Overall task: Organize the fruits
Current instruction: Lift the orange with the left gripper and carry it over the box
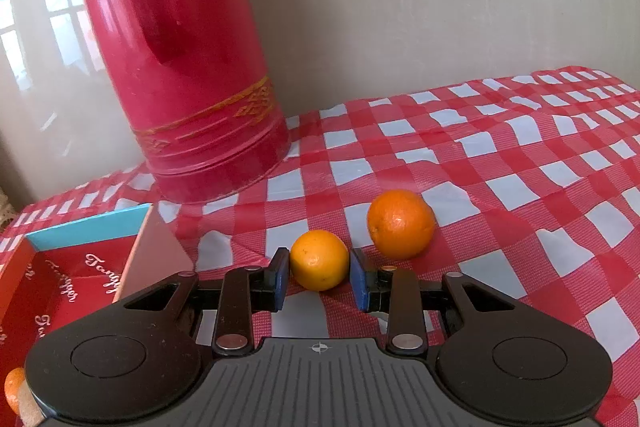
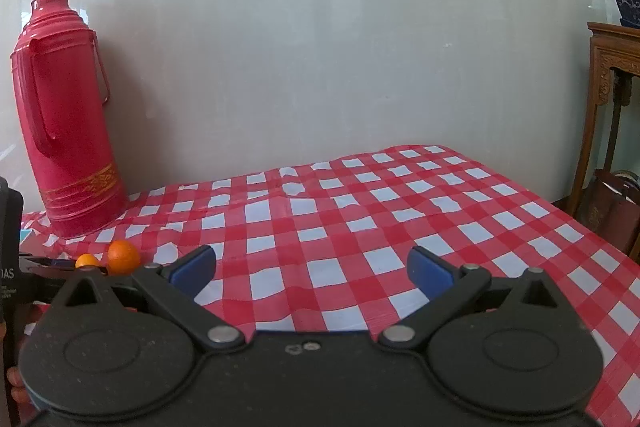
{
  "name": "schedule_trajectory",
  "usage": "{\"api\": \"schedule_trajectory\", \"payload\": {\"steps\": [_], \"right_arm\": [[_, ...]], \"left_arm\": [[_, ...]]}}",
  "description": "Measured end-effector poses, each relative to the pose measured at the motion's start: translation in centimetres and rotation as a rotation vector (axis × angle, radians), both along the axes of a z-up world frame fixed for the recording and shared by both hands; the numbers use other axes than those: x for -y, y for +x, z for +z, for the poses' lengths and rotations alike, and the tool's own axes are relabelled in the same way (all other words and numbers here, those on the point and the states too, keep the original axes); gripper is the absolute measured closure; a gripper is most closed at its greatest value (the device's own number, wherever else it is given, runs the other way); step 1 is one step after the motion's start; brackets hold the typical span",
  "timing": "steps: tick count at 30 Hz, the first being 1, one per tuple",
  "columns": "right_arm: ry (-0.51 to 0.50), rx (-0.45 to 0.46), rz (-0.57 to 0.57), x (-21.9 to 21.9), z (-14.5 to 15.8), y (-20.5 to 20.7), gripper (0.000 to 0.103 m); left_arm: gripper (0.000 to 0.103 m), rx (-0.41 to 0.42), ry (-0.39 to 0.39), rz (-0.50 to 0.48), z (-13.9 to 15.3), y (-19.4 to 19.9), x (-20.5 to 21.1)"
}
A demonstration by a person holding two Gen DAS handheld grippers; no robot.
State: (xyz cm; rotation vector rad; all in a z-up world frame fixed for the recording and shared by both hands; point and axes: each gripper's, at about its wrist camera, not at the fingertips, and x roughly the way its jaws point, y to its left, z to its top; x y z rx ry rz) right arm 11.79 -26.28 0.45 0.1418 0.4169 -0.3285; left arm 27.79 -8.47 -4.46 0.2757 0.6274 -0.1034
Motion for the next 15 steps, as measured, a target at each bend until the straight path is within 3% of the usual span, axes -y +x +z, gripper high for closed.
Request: {"api": "schedule_trajectory", "payload": {"steps": [15], "right_arm": [[-0.013,0.0,0.017,-0.3,0.0,0.1,0.006]], "left_arm": [[0.071,0.051,-0.011,0.03,1.4,-1.4,-0.6]]}}
